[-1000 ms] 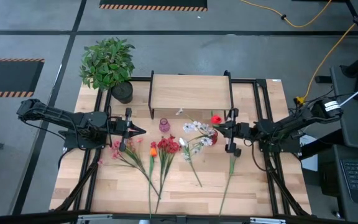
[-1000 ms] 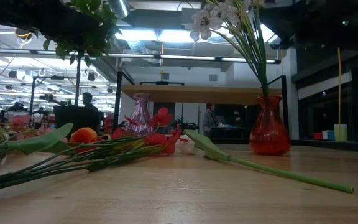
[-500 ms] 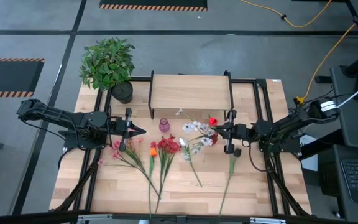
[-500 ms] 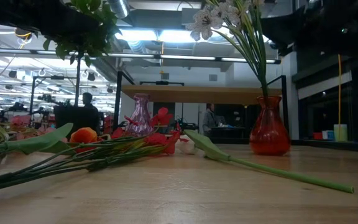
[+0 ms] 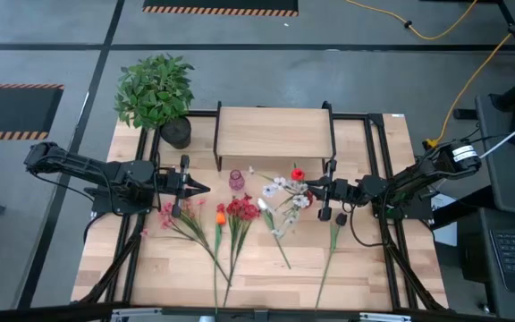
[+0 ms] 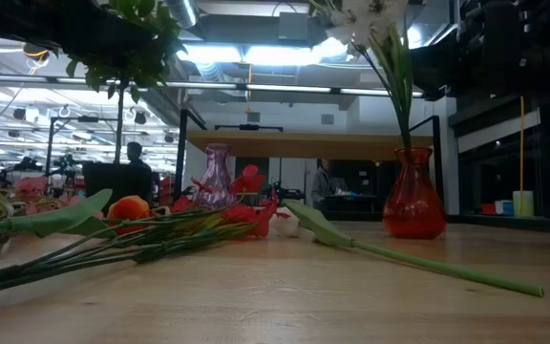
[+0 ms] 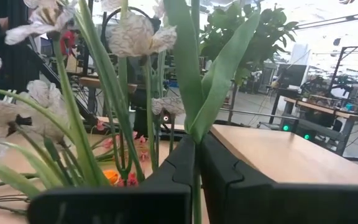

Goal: Pick and place flowers into a vace then onto a shelf
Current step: Put the red tulip into the red vase

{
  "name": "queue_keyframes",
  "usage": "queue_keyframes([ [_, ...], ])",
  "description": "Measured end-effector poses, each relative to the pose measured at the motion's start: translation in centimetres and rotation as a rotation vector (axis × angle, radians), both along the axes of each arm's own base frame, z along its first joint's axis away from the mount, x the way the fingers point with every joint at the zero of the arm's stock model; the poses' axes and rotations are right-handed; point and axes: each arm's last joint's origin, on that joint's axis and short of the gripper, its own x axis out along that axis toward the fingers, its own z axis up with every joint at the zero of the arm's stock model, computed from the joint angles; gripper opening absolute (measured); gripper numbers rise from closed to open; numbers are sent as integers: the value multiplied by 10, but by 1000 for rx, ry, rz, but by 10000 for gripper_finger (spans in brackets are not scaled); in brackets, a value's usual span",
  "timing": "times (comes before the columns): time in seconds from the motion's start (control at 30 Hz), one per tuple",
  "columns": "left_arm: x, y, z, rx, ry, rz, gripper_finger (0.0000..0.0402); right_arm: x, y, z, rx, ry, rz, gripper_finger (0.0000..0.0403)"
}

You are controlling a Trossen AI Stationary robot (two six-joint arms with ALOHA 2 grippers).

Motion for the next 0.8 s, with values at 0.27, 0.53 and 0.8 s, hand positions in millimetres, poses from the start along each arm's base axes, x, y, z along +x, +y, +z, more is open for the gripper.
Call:
queue_keyframes([
  [0.27, 0, 0, 0, 0, 0, 0, 6, 0, 0, -1, 20, 7, 6, 50],
  [0.53, 0, 0, 0, -5, 0, 1, 5, -4, -1, 1, 36, 51, 9, 126],
  [0.8, 0, 0, 0, -79, 2, 6, 3, -11, -2, 4, 6, 123, 3, 187],
])
